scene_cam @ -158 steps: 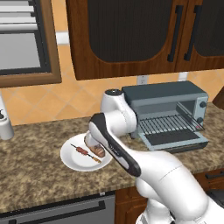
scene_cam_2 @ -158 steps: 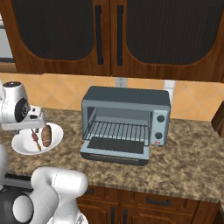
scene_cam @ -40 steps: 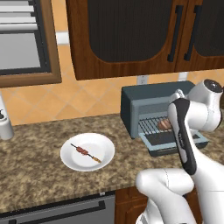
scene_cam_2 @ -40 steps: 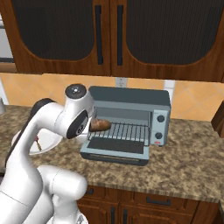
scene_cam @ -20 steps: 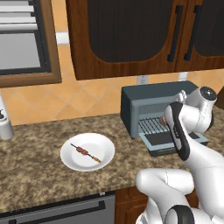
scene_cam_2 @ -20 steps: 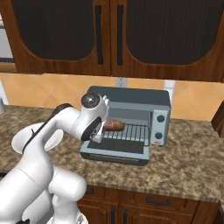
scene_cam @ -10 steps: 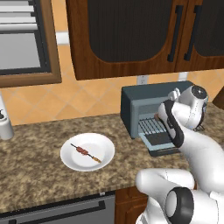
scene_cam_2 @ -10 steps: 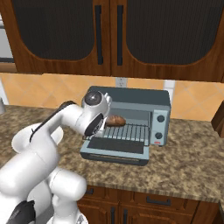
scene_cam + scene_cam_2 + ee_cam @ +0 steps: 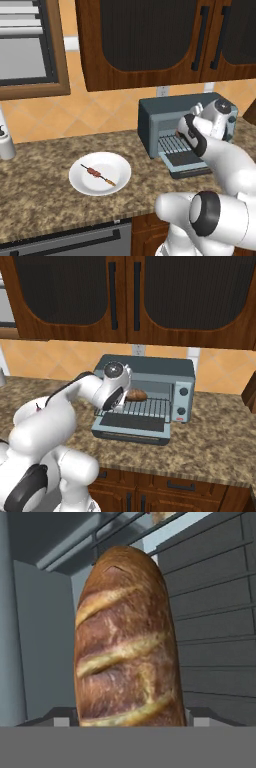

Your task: Pick up the kebab skewer and baguette bread, and place them inside the toaster oven. Close the toaster oven door and start by setting the timer.

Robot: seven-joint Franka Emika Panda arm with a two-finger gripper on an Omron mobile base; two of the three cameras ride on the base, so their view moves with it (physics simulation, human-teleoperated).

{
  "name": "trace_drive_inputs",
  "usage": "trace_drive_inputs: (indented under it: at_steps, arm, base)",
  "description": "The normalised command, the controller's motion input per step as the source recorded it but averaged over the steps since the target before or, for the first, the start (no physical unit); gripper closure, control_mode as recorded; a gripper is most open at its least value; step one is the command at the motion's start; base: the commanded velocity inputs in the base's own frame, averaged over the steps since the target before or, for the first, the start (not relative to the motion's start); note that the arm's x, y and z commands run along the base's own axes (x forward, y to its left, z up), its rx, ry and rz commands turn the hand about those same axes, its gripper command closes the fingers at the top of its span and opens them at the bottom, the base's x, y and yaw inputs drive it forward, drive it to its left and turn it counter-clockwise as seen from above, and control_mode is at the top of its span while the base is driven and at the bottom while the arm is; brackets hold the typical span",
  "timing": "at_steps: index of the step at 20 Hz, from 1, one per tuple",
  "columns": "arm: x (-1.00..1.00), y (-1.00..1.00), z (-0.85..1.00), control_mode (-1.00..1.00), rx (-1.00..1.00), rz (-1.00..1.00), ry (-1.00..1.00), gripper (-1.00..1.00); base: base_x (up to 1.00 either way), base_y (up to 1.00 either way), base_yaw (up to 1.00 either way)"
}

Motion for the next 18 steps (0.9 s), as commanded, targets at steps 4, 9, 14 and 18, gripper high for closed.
trace_drive_inputs:
  at_steps: [4, 9, 14, 18]
  arm:
    - [0.34, -0.08, -0.04, -1.00, 0.03, 0.00, 0.00, 1.00]
    - [0.34, -0.01, 0.00, -1.00, 0.00, 0.00, 0.00, 1.00]
    - [0.25, -0.02, -0.15, -1.00, 0.00, 0.00, 0.00, 1.00]
    - [0.24, 0.00, -0.21, -1.00, 0.00, 0.00, 0.00, 1.00]
  base:
    - [0.00, 0.00, 0.00]
    - [0.00, 0.00, 0.00]
    - [0.00, 0.00, 0.00]
    - [0.00, 0.00, 0.00]
